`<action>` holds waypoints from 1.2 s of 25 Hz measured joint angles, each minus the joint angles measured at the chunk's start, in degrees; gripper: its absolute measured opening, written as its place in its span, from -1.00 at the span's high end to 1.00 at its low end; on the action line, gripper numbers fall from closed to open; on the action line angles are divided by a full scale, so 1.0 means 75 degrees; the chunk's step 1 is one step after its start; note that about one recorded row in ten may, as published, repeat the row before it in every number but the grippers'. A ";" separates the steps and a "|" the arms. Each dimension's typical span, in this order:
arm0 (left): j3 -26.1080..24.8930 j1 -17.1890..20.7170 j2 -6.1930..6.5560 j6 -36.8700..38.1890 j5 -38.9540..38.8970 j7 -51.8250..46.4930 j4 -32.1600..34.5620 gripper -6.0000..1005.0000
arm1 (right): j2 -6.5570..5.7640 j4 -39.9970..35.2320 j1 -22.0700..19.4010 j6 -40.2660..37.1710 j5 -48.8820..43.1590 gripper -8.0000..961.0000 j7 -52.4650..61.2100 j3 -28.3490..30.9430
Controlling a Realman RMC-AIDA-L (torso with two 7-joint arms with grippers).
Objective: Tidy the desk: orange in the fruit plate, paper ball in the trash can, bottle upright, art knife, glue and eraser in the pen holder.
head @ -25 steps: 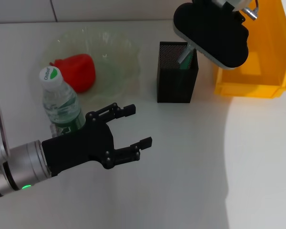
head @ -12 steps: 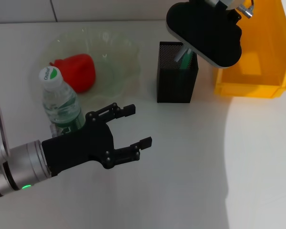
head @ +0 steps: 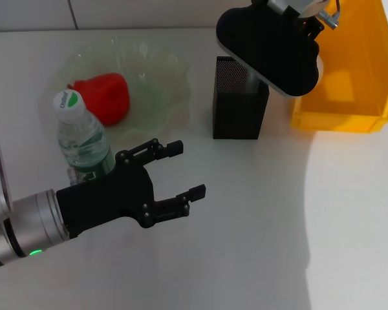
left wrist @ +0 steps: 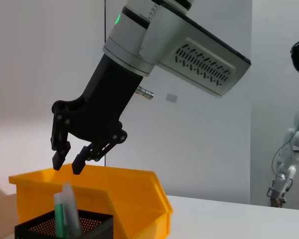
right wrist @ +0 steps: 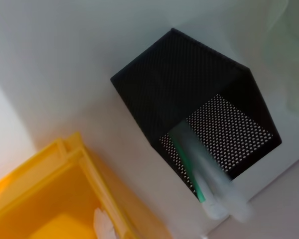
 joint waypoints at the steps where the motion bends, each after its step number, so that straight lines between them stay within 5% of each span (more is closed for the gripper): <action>1: 0.0000 0.0000 0.0000 0.0000 0.0000 0.0000 0.0000 -0.60 | 0.0000 -0.0089 0.0016 -0.0079 0.0004 0.64 0.0155 0.0000; 8: 0.0011 0.0000 0.0010 0.0007 0.0000 0.0000 0.0027 -0.60 | 0.0014 -0.0946 -0.0160 -0.0573 0.0020 0.31 0.0618 0.0190; 12: 0.0018 -0.0001 0.0018 0.0039 0.0000 0.0000 0.0055 -0.60 | 0.0118 -0.2281 -0.0636 -0.0985 0.0048 0.05 0.0653 0.1390; 17: 0.0004 0.0000 0.0023 0.0055 0.0000 0.0158 0.0074 -0.60 | 0.0487 -0.3772 -0.1631 -0.0965 0.0565 -0.06 0.0552 0.3630; 24: -0.0047 -0.0001 0.0035 0.0059 -0.0067 0.0265 0.0067 -0.60 | 0.0540 -0.4611 -0.4117 -0.0995 0.5145 -0.12 0.0382 0.6294; 30: -0.0047 -0.0025 0.0045 -0.0083 -0.0071 0.0269 0.0040 -0.60 | 0.0518 -0.2423 -0.6227 -0.1075 0.8752 -0.17 -0.0574 0.7543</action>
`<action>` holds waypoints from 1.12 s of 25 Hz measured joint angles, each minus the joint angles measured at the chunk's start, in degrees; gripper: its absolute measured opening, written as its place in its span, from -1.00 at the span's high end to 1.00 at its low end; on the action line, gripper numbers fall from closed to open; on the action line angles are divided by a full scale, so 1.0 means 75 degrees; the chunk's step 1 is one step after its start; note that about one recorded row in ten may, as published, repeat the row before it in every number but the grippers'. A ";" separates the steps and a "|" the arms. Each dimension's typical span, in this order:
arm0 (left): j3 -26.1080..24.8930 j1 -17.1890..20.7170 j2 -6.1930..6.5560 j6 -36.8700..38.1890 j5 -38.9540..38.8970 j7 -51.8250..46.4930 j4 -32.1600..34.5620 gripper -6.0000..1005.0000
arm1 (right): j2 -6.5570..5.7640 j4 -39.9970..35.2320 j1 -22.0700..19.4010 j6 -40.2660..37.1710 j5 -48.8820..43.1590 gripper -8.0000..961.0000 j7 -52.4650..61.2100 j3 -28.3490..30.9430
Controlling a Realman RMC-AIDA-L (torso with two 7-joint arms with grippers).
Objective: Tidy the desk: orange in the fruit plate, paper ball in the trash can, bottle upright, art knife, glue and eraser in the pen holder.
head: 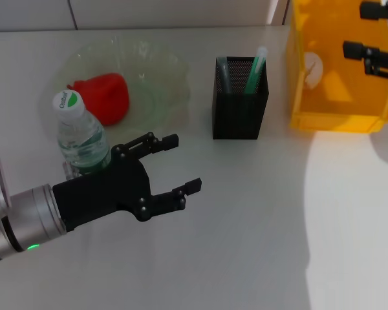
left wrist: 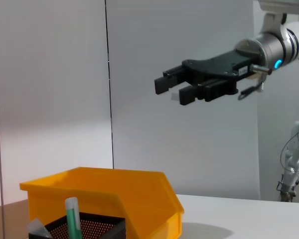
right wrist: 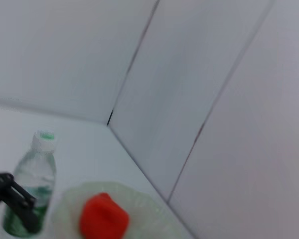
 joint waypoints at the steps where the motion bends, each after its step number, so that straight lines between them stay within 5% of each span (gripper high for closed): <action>1: 0.0000 -0.0011 0.0003 -0.0009 0.0000 0.0000 -0.0011 -0.60 | -0.0001 0.0543 -0.0186 -0.0017 0.0245 -0.18 -0.0142 0.0077; 5: 0.0000 -0.0031 0.0016 -0.0032 0.0000 -0.0027 -0.0026 -0.60 | 0.0044 0.2337 -0.0666 -0.0383 0.0660 -0.21 -0.1167 0.0253; 13: 0.0046 -0.0040 0.0013 -0.0035 0.0010 -0.0075 -0.0031 -0.60 | 0.0041 0.4787 -0.0612 -0.1353 0.0902 -0.69 -0.2751 0.0453; 28: 0.0083 -0.0103 0.0035 -0.0061 0.0117 -0.0397 -0.0039 -0.60 | 0.0052 0.6125 0.0646 -0.0997 -0.0490 -0.73 -0.3209 0.0433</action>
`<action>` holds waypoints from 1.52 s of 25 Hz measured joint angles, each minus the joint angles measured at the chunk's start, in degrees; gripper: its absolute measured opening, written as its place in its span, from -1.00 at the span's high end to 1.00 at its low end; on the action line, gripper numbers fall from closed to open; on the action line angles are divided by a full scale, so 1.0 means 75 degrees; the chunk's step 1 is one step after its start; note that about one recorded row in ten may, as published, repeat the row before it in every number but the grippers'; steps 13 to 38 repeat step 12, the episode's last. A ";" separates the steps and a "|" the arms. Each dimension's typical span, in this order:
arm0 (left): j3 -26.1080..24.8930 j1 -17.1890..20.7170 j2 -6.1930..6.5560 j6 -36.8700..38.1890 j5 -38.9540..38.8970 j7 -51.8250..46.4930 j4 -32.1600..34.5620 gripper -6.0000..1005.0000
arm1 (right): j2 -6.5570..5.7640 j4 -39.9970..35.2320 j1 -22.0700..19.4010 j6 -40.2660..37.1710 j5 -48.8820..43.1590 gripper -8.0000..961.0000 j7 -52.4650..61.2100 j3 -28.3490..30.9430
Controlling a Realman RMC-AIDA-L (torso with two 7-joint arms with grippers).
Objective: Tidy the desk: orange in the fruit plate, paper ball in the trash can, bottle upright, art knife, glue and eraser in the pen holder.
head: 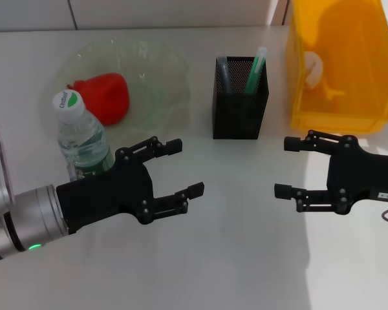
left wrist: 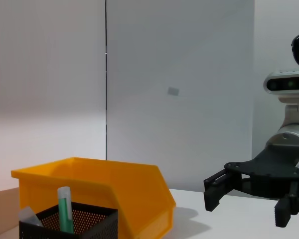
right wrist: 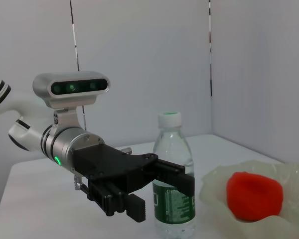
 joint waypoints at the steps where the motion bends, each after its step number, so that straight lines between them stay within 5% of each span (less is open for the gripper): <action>1: -0.0001 0.0000 0.0001 0.0000 0.0021 -0.0001 0.0000 -0.60 | 0.0001 0.0076 0.0075 0.0037 -0.0041 -0.73 -0.0002 -0.0007; 38: -0.0001 -0.0012 0.0002 0.0029 0.0095 -0.0103 0.0009 -0.60 | 0.0002 0.0276 0.0224 0.0335 -0.0152 -0.73 -0.0012 -0.0199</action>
